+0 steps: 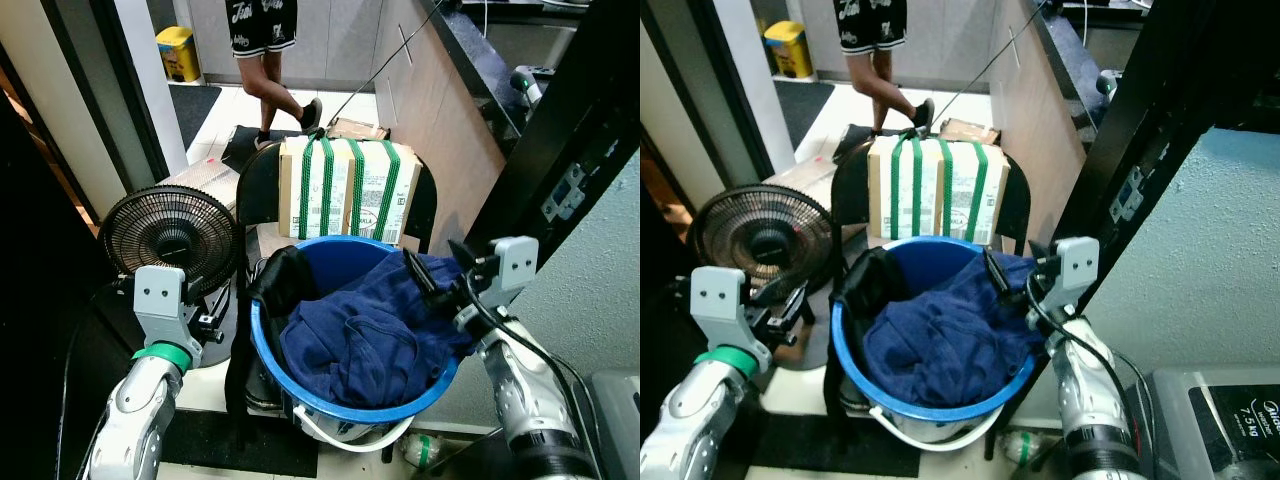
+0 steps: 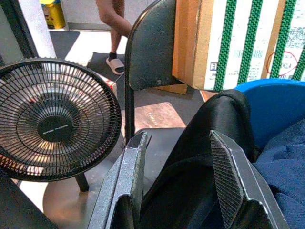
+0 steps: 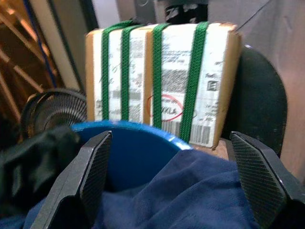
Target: Clothes washing
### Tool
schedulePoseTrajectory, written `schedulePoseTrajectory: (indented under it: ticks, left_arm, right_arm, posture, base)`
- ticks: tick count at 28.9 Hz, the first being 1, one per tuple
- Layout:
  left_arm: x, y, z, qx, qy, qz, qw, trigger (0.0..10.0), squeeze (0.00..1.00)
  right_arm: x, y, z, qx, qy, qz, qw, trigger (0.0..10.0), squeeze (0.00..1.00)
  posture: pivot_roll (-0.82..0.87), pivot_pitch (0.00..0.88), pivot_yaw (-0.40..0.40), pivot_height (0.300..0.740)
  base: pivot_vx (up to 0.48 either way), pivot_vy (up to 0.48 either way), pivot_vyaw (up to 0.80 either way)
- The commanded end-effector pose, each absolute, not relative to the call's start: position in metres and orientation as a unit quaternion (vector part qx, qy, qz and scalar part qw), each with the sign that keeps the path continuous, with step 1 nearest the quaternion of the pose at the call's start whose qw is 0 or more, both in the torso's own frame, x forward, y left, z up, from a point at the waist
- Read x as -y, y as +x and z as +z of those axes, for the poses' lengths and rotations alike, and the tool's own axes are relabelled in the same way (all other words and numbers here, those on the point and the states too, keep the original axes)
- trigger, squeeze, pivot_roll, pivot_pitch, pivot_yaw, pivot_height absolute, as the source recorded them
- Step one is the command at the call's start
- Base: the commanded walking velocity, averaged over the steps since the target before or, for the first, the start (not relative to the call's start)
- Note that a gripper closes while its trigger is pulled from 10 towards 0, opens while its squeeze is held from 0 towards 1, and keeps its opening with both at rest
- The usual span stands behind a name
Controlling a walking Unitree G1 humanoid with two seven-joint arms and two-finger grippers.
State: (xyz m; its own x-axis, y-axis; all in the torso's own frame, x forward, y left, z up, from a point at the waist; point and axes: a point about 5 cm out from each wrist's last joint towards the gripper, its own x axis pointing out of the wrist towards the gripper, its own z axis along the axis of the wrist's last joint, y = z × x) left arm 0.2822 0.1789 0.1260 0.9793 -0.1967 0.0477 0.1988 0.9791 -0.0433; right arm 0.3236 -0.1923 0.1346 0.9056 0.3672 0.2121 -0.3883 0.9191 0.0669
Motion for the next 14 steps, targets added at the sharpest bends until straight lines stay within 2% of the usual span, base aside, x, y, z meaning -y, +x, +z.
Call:
schedulePoseTrajectory:
  ticks: [1, 3, 4, 5, 6, 7, 8, 9, 10, 14]
  left_arm:
    - [-0.178, 0.279, 0.123, 0.012, -0.022, -0.106, 0.994, 10.0, 0.0]
    - [-0.178, 0.279, 0.123, 0.011, -0.019, -0.109, 0.994, 10.0, 0.0]
    - [-0.178, 0.278, 0.123, 0.011, -0.017, -0.11, 0.994, 10.0, 0.0]
    - [-0.178, 0.278, 0.123, 0.011, -0.017, -0.11, 0.994, 10.0, 0.0]
    - [-0.179, 0.278, 0.123, 0.011, -0.017, -0.109, 0.994, 10.0, 0.0]
    - [-0.179, 0.278, 0.124, 0.011, -0.017, -0.109, 0.994, 10.0, 0.0]
    - [-0.179, 0.278, 0.124, 0.011, -0.017, -0.109, 0.994, 10.0, 0.0]
    - [-0.18, 0.278, 0.124, 0.012, -0.017, -0.108, 0.994, 10.0, 0.0]
    - [-0.18, 0.278, 0.124, 0.012, -0.017, -0.108, 0.994, 10.0, 0.0]
    - [-0.18, 0.277, 0.125, 0.013, -0.02, -0.109, 0.994, 10.0, 0.0]
  right_arm:
    - [0.195, 0.319, 0.132, 0.099, 0.045, 0.199, 0.974, 10.0, 1.0]
    - [0.196, 0.316, 0.129, 0.098, 0.019, 0.198, 0.975, 10.0, 1.0]
    - [0.197, 0.312, 0.129, 0.112, -0.025, 0.19, 0.975, 10.0, 0.89]
    - [0.197, 0.312, 0.129, 0.112, -0.025, 0.19, 0.975, 10.0, 0.89]
    - [0.197, 0.31, 0.129, 0.119, -0.028, 0.18, 0.976, 10.0, 0.48]
    - [0.198, 0.308, 0.129, 0.122, -0.027, 0.17, 0.977, 10.0, 0.29]
    - [0.198, 0.308, 0.129, 0.122, -0.027, 0.17, 0.977, 10.0, 0.29]
    - [0.198, 0.307, 0.128, 0.123, -0.023, 0.162, 0.979, 10.0, 0.03]
    - [0.2, 0.304, 0.126, 0.123, -0.018, 0.154, 0.98, 10.0, 0.0]
    - [0.206, 0.293, 0.115, 0.105, -0.013, 0.144, 0.984, 10.0, 0.0]
  posture:
    - [0.04, 0.062, 0.039, 0.74]
    - [0.05, 0.061, 0.04, 0.74]
    - [0.05, 0.061, 0.04, 0.74]
    - [0.05, 0.061, 0.04, 0.74]
    - [0.05, 0.061, 0.04, 0.74]
    - [0.05, 0.065, 0.04, 0.74]
    - [0.05, 0.065, 0.04, 0.74]
    - [0.05, 0.065, 0.04, 0.74]
    - [0.05, 0.065, 0.04, 0.74]
    - [0.05, 0.073, 0.042, 0.74]
  base:
    - [0.0, 0.0, 0.0]
    - [0.0, 0.0, 0.0]
    - [0.0, 0.0, 0.0]
    - [0.0, 0.0, 0.0]
    - [0.0, 0.0, 0.0]
    - [0.0, 0.0, 0.0]
    - [0.0, 0.0, 0.0]
    - [0.0, 0.0, 0.0]
    - [0.0, 0.0, 0.0]
    - [0.0, 0.0, 0.0]
